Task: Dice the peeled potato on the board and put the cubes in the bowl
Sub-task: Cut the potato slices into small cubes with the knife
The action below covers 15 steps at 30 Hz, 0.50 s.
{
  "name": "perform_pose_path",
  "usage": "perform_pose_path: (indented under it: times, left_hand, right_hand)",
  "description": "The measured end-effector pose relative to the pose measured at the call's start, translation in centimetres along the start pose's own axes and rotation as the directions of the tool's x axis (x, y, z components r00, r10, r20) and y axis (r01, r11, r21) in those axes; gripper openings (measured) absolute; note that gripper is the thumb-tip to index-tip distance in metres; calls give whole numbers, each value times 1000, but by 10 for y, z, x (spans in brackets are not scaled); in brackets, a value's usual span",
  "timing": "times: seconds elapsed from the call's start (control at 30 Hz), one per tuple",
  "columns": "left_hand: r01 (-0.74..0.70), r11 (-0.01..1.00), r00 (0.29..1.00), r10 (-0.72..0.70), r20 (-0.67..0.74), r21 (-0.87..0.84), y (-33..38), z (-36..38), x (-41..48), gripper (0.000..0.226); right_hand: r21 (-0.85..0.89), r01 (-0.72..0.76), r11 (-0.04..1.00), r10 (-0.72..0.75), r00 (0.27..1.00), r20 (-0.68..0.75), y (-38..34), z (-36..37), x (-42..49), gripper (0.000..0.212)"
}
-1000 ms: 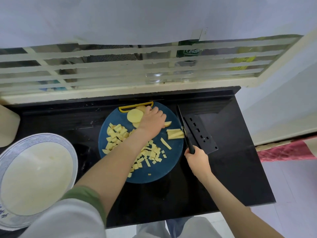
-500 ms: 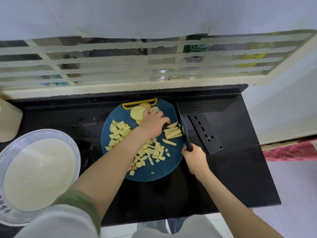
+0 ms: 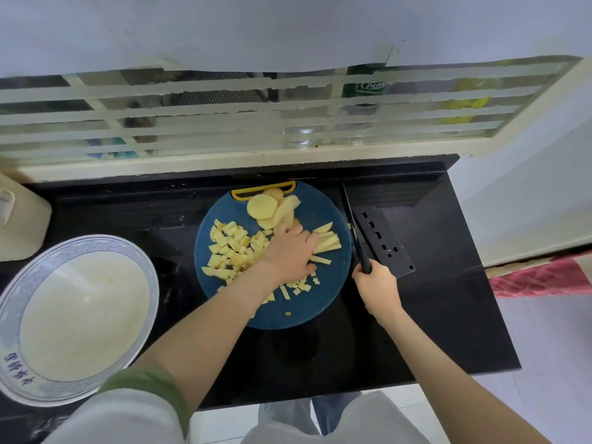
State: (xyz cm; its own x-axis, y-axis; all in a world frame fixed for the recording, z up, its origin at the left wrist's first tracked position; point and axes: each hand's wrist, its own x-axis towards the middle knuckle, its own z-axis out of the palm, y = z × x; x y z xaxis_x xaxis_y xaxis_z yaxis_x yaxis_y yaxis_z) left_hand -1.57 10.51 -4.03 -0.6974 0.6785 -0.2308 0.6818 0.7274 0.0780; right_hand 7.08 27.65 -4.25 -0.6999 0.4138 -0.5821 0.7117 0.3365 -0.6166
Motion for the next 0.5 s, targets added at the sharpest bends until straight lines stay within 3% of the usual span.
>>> perform_pose_path:
  times: [0.1, 0.27, 0.5]
  left_hand:
    - [15, 999, 1000, -14, 26, -32, 6, 0, 1, 30]
    - [64, 997, 997, -67, -47, -43, 18, 5, 2, 20]
    - [-86, 990, 986, 69, -155, -108, 8, 0, -7, 11]
  right_hand:
    - [-32, 13, 999, -12, 999, 30, 2, 2, -4, 16]
    - [-51, 18, 999, -15, 998, 58, 2, 1, -7, 15]
    - [-107, 35, 994, -26, 996, 85, 6, -3, -13, 13]
